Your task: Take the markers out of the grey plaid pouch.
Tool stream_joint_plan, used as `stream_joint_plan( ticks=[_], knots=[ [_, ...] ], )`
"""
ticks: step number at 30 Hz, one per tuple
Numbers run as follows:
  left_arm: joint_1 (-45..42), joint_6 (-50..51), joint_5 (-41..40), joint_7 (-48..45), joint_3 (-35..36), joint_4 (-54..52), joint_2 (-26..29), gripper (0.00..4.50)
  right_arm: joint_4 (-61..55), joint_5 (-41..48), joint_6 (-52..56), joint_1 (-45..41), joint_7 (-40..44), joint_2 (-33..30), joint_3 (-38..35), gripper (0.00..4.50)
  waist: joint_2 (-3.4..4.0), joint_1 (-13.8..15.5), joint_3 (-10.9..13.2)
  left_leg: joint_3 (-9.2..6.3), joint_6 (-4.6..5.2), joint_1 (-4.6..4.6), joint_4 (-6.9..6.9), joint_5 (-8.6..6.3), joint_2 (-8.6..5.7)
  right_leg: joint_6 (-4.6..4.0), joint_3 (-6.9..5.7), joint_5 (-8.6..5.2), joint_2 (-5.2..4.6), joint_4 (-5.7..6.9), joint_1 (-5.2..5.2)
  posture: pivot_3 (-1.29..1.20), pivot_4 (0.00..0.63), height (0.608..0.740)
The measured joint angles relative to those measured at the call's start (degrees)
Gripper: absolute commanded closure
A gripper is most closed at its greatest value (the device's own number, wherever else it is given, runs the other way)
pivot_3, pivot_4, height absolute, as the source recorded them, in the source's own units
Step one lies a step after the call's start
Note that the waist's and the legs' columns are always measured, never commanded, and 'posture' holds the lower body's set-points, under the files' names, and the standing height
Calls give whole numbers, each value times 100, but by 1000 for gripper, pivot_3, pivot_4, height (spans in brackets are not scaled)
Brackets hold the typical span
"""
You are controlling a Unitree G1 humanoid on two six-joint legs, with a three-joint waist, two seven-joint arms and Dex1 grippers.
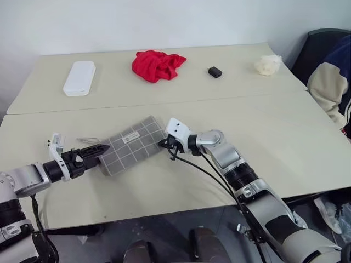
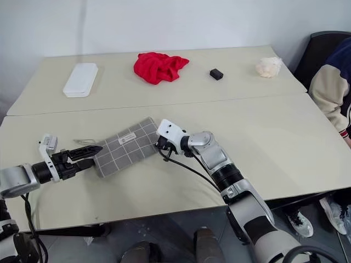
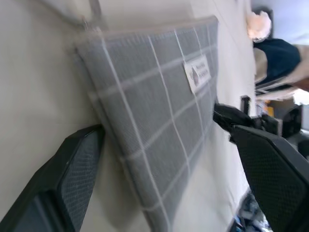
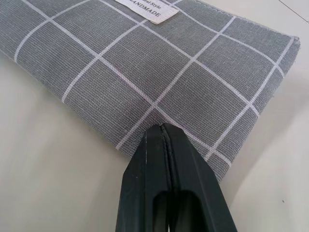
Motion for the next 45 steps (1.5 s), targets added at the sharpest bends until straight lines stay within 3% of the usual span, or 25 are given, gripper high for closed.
stream_joint_plan(
  ticks=[6,13,16,22,25,36,38,45],
  knots=[
    [114,95,-843,797,381,55,-487,0,-34,-4,23,20,-1,-3,-17,4473,1,13,-2,-22,1,-1,1,0,-4,0,-3,0,-5,-3,4,0,150,740],
    [-427,143,-888,1519,551,232,-1107,0,-73,-90,-50,43,83,-89,10,4473,-4,148,-7,-27,2,-1,5,0,-7,2,-8,1,-3,-11,12,0,150,740],
    [-580,161,-818,1546,474,351,-1121,0,-117,-109,-60,68,165,-105,40,4473,-4,163,-7,-26,2,0,5,0,-8,2,-10,1,-3,-13,13,0,150,740],
    [-779,160,-843,1257,-335,531,-739,0,-378,-118,-126,208,367,-256,121,4473,-4,166,-9,-32,1,-2,-10,0,-8,3,-16,2,-2,-33,15,0,150,740],
    [-794,161,-833,1164,-383,681,-704,560,-414,-119,-186,229,400,-312,143,4500,0,169,-12,-32,1,-2,-20,0,-9,3,-19,2,-2,-46,16,0,150,740],
    [-853,224,-411,1024,-203,886,-871,3632,-455,-117,-222,244,445,-414,162,4500,-1,174,-12,-30,1,-3,-32,0,-9,5,-23,2,-2,-62,18,0,150,740],
    [-864,245,-405,944,-140,882,-905,3813,-455,-118,-219,246,445,-422,162,4500,-9,179,-17,-29,1,-3,-32,1,-9,5,-28,3,-3,-65,23,0,150,740],
    [-713,177,-293,583,-132,601,-960,3832,-645,-96,-167,347,501,-487,130,4500,-11,180,-18,-35,1,-5,-45,0,-9,5,-28,3,-3,-73,19,0,150,740]
  ],
)
